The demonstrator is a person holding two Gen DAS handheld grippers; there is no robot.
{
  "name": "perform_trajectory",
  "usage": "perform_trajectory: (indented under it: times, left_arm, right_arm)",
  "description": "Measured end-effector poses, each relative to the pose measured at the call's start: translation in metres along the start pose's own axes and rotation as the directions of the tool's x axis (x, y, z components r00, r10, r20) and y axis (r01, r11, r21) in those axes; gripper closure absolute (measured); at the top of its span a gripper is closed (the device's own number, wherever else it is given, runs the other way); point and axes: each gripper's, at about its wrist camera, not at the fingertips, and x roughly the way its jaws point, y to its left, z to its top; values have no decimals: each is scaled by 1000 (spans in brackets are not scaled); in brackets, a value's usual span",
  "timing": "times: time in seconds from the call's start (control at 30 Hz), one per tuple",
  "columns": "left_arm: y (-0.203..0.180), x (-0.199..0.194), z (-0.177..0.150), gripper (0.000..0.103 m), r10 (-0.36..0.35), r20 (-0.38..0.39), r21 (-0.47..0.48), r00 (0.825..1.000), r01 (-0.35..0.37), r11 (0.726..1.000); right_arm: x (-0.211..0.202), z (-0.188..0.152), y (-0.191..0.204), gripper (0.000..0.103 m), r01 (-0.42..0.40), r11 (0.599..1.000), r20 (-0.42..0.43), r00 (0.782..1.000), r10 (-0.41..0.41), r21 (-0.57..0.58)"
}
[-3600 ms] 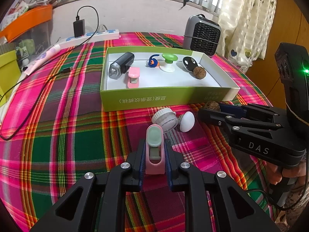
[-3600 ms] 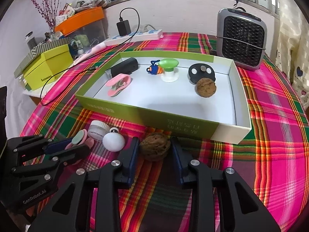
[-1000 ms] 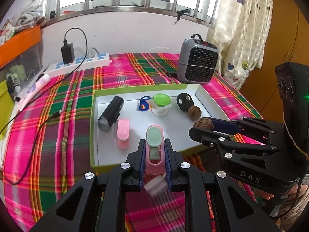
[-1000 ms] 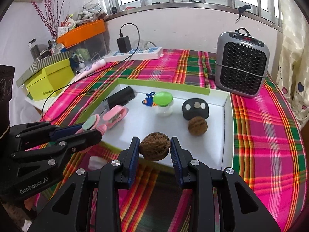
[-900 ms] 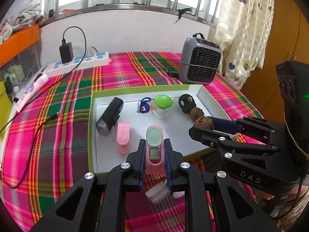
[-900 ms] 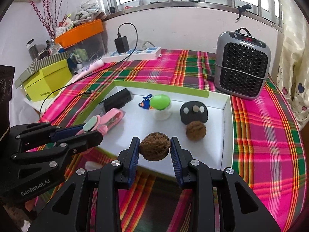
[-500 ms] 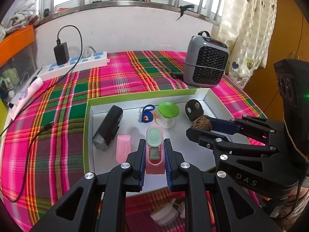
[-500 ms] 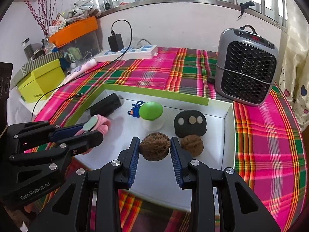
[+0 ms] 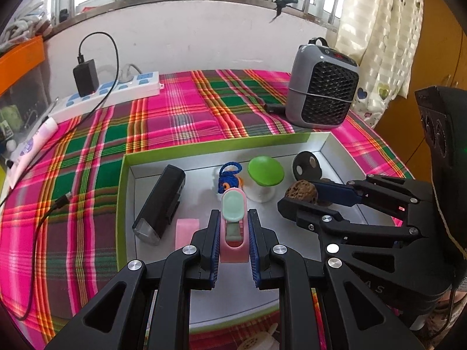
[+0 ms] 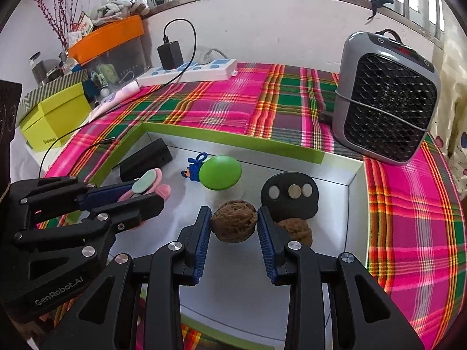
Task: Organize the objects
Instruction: 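Carry the holder into the white box with the left tool while the right tool carries the walnut in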
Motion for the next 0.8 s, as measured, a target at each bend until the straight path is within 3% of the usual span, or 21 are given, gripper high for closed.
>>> perform_trajectory:
  times: [0.8]
  left_arm:
    - [1, 15, 2, 87, 19, -19, 4, 1000, -19, 1000]
  right_arm:
    - [11, 2, 1, 69, 36, 999, 9, 999, -35, -40]
